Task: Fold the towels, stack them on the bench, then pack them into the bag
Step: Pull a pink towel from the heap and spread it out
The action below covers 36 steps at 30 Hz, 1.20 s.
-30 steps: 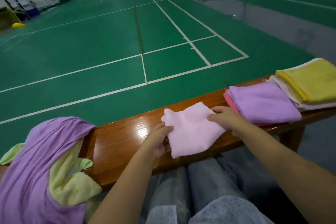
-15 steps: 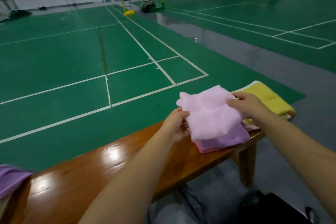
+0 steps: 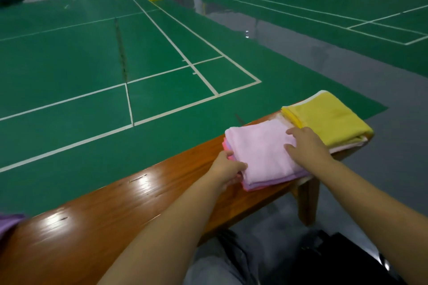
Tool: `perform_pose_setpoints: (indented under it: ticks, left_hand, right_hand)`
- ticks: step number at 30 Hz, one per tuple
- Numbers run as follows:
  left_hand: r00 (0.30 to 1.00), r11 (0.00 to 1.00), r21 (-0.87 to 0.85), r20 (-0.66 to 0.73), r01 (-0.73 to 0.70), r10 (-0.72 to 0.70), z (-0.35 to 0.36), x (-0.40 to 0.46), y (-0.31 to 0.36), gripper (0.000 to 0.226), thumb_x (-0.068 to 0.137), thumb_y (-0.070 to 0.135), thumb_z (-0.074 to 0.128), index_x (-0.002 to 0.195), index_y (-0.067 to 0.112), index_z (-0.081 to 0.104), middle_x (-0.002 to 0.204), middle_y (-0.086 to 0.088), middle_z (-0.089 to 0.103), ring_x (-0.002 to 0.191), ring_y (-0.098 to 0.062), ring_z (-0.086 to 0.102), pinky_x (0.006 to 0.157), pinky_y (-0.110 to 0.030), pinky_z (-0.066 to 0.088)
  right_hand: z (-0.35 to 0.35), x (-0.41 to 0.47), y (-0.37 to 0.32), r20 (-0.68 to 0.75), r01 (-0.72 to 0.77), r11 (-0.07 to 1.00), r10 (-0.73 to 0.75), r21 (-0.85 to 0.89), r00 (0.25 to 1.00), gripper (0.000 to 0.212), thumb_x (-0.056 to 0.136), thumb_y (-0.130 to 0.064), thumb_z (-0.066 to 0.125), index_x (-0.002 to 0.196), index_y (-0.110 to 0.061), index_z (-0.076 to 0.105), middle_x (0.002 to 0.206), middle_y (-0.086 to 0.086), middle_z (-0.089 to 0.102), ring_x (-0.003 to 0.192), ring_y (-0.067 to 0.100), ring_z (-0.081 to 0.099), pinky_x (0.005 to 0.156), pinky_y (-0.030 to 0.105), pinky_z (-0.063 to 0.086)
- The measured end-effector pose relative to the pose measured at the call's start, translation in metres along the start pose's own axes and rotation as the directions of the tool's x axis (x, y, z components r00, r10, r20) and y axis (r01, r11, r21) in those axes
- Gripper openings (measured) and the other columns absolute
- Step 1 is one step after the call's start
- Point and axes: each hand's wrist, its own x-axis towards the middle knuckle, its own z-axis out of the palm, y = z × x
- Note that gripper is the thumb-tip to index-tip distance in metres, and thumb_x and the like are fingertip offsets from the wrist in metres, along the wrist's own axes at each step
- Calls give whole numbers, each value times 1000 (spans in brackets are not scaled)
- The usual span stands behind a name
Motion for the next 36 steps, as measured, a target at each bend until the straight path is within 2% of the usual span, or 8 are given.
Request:
perform_pose_setpoints:
  ticks: [6, 12, 21, 24, 28, 30, 32, 36]
  left_hand:
    - [989, 991, -14, -67, -135, 133, -47, -54, -27, 47, 91, 16, 63, 133, 20, 41, 115, -7, 61, 102, -21, 63, 84, -34, 56]
    - [932, 972, -97, -318, -215, 174, -139, -128, -90, 42, 93, 15, 60, 132, 19, 45, 108, -5, 63, 96, -20, 66, 81, -35, 55]
    - [668, 953, -88, -731, -291, 137, -247, -224, -170, 29, 93, 14, 60, 120, 20, 53, 99, -1, 65, 84, -11, 67, 70, -26, 53]
    - [497, 985, 43, -859, -167, 122, -282, -259, -202, 25, 94, 21, 57, 119, 23, 54, 107, 4, 60, 94, -10, 59, 76, -26, 50]
    - [38, 951, 291, -954, -100, 296, -331, -293, -224, 8, 91, 16, 58, 96, 12, 62, 96, -6, 62, 89, -21, 60, 73, -27, 48]
    - [-129, 941, 339, -933, -6, 336, -352, -305, -230, 9, 88, 14, 59, 92, 8, 64, 96, -13, 59, 85, -24, 56, 77, -27, 44]
    - [-133, 954, 286, -946, 85, 295, -367, -313, -231, 18, 87, 19, 62, 101, 8, 65, 108, -13, 55, 92, -25, 55, 85, -34, 46]
    - [66, 963, 171, -985, 209, 160, -385, -311, -238, 35, 85, 28, 67, 112, 5, 67, 115, -15, 60, 107, -31, 56, 96, -40, 45]
  right_hand:
    - [15, -39, -68, 71, 180, 963, -198, 202, 978, 36, 93, -24, 57, 128, -17, 53, 125, 5, 55, 101, 17, 55, 85, 25, 43]
    - [61, -110, -143, 258, 223, 874, -357, 432, 898, 35, 94, -24, 57, 128, -23, 52, 119, -4, 56, 101, 8, 51, 84, 22, 42]
    - [150, -207, -256, 416, 339, 768, -598, 544, 685, 31, 91, -20, 60, 122, -18, 58, 108, -1, 60, 87, 8, 56, 64, 8, 39]
    - [170, -235, -285, 478, 365, 754, -639, 547, 603, 33, 92, -22, 59, 124, -21, 55, 106, -7, 58, 89, 4, 53, 68, 11, 40]
    - [180, -255, -313, 516, 405, 736, -672, 543, 530, 33, 92, -24, 58, 125, -25, 53, 105, -10, 57, 90, 3, 53, 72, 16, 44]
    - [185, -260, -324, 507, 414, 726, -684, 550, 525, 32, 92, -24, 59, 124, -26, 54, 103, -11, 57, 87, 1, 53, 69, 16, 43]
    - [187, -263, -330, 498, 401, 723, -684, 563, 533, 31, 92, -24, 59, 122, -28, 55, 102, -14, 57, 87, -1, 53, 66, 13, 42]
    - [189, -268, -334, 499, 403, 719, -688, 566, 527, 33, 92, -25, 60, 124, -28, 54, 103, -14, 57, 89, 0, 54, 70, 15, 46]
